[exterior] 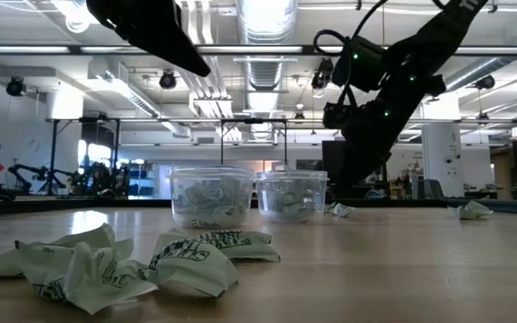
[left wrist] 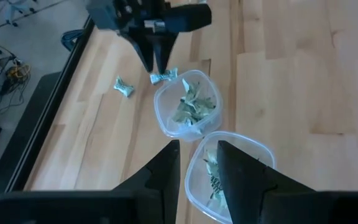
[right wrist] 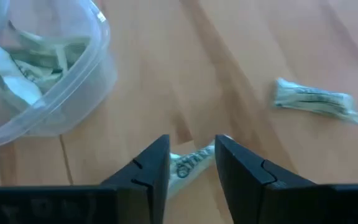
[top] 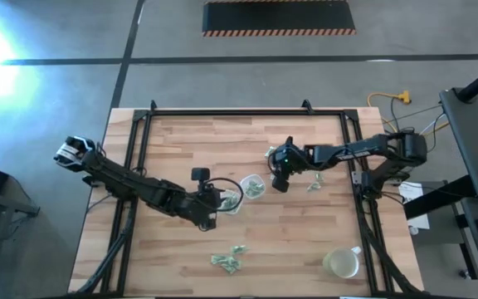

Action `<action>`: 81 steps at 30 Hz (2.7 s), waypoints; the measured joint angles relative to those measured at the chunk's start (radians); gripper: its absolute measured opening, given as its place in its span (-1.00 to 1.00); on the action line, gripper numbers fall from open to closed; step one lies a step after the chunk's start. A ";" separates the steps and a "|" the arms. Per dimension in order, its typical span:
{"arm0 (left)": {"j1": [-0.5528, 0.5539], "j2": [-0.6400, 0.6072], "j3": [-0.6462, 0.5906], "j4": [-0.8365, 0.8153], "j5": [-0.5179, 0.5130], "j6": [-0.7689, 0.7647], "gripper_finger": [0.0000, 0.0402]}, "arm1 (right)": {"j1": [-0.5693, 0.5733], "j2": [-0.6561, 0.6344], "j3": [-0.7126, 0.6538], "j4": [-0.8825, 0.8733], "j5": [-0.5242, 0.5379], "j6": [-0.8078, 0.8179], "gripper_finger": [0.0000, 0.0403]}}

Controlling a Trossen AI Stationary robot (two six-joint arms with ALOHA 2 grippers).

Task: Pick and place items into bin
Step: Put the stevia packet into the right bin

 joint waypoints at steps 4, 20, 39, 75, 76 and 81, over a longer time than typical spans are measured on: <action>-0.005 0.000 -0.001 0.000 0.000 0.000 -0.55 | -0.009 0.043 0.019 -0.005 -0.002 -0.004 -0.29; -0.005 0.001 -0.004 0.002 -0.001 -0.001 -0.55 | -0.026 0.066 0.021 -0.039 0.037 0.003 -0.06; -0.005 0.001 -0.005 0.006 -0.001 -0.001 -0.55 | -0.026 0.066 0.020 -0.113 0.107 -0.032 -0.45; -0.004 0.001 -0.009 0.008 0.000 -0.004 -0.55 | 0.111 -0.150 0.036 -0.063 0.017 -0.085 -0.87; -0.004 0.001 -0.009 0.009 0.000 -0.004 -0.55 | 0.123 -0.150 0.036 -0.040 0.009 -0.099 -0.87; -0.004 0.001 -0.009 0.008 0.000 -0.004 -0.55 | 0.164 -0.144 0.036 0.069 -0.010 -0.165 -0.87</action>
